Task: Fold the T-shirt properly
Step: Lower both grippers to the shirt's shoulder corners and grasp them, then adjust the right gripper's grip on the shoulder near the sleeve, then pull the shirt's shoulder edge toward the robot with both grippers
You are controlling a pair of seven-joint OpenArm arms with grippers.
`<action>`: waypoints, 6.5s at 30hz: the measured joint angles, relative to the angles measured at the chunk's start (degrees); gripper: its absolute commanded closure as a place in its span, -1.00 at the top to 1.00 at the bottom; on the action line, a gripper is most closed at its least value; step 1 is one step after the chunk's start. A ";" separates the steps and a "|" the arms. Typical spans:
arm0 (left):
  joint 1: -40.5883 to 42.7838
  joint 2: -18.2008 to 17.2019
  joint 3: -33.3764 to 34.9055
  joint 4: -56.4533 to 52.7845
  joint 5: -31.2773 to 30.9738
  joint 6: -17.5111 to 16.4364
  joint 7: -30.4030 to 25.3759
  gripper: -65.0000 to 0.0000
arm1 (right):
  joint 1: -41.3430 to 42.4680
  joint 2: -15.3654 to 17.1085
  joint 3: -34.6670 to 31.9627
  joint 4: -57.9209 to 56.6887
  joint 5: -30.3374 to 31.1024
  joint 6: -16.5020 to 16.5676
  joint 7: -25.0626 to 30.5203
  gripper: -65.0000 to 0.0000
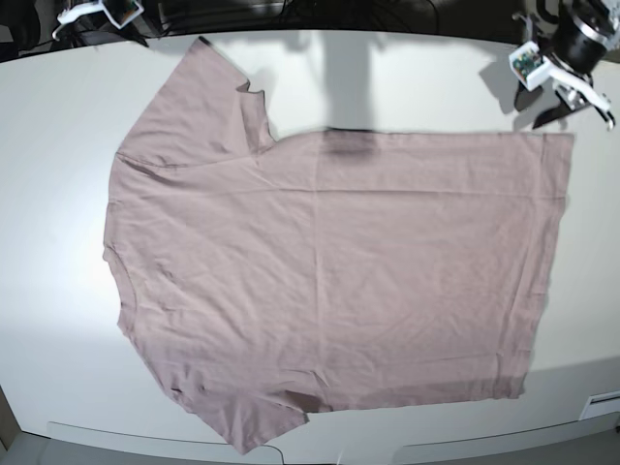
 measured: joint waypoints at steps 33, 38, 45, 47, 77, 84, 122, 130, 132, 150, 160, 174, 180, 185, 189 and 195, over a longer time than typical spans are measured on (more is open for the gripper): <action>-27.91 -14.29 17.68 -39.69 7.58 -0.31 -12.37 -0.36 | 1.01 -0.72 0.00 6.49 0.22 0.00 -2.16 -0.59; -28.26 -14.25 17.70 -40.44 7.67 -0.31 -12.17 -0.63 | 1.01 -0.72 0.00 6.49 0.22 0.00 -2.14 -0.59; -27.80 -14.14 17.68 -40.57 8.72 -1.62 -12.07 -1.00 | 1.01 -0.72 0.00 6.49 0.17 -0.02 0.44 -0.59; -27.71 -14.14 17.68 -40.54 8.74 -1.70 -12.04 -1.00 | 1.01 -0.72 0.00 6.49 0.17 -0.37 3.15 -0.59; -24.76 -12.07 16.87 -40.11 8.52 0.24 -11.19 -1.00 | 17.94 9.62 -9.46 -11.54 -37.20 4.55 -7.06 0.20; -24.72 -12.09 16.87 -40.11 8.50 0.35 -11.39 -1.00 | 26.51 7.43 -17.35 -18.93 -40.30 1.99 -7.58 0.20; -24.72 -12.07 16.87 -40.11 8.52 0.33 -11.56 -1.00 | 34.56 5.46 -21.03 -19.32 -44.02 7.32 -17.27 0.20; -24.72 -12.07 16.87 -40.11 8.50 0.33 -11.41 -1.00 | 34.21 8.02 -20.96 -19.56 -44.63 8.02 -21.22 0.20; -24.72 -12.07 16.87 -40.11 8.50 0.33 -11.47 -1.00 | 34.21 8.31 -20.96 -19.56 -44.59 8.24 -21.03 0.20; -24.70 -12.04 16.87 -40.11 6.97 0.31 -11.13 -1.00 | 37.75 3.91 -26.14 -19.50 -45.53 9.60 -16.79 0.20; -24.72 -12.04 16.87 -40.11 6.99 0.31 -11.04 -1.00 | 41.09 0.66 -27.02 -23.52 -45.86 9.44 -14.47 -0.13; -24.72 -12.09 16.87 -40.11 6.97 0.31 -11.02 -1.00 | 42.80 -0.13 -28.26 -24.72 -41.90 10.14 -17.31 -0.89; -24.61 -12.07 16.90 -40.28 -0.96 0.11 -10.58 -1.00 | 44.09 -0.11 -28.48 -24.74 -38.10 10.12 -19.93 -1.00; -22.97 -12.15 16.98 -40.24 -11.50 -0.50 -11.19 -1.00 | 40.81 2.58 -28.59 -19.54 -32.13 11.32 -21.92 -1.00; -19.74 -12.83 15.96 -38.18 -18.99 -1.88 -10.80 -1.00 | 33.48 5.95 -26.77 -12.33 -26.67 10.27 -23.37 -1.00; -10.29 -12.52 7.89 -31.36 -22.93 -4.04 -8.02 -1.00 | 22.10 6.23 -15.76 -6.14 -23.67 10.80 -23.12 -1.00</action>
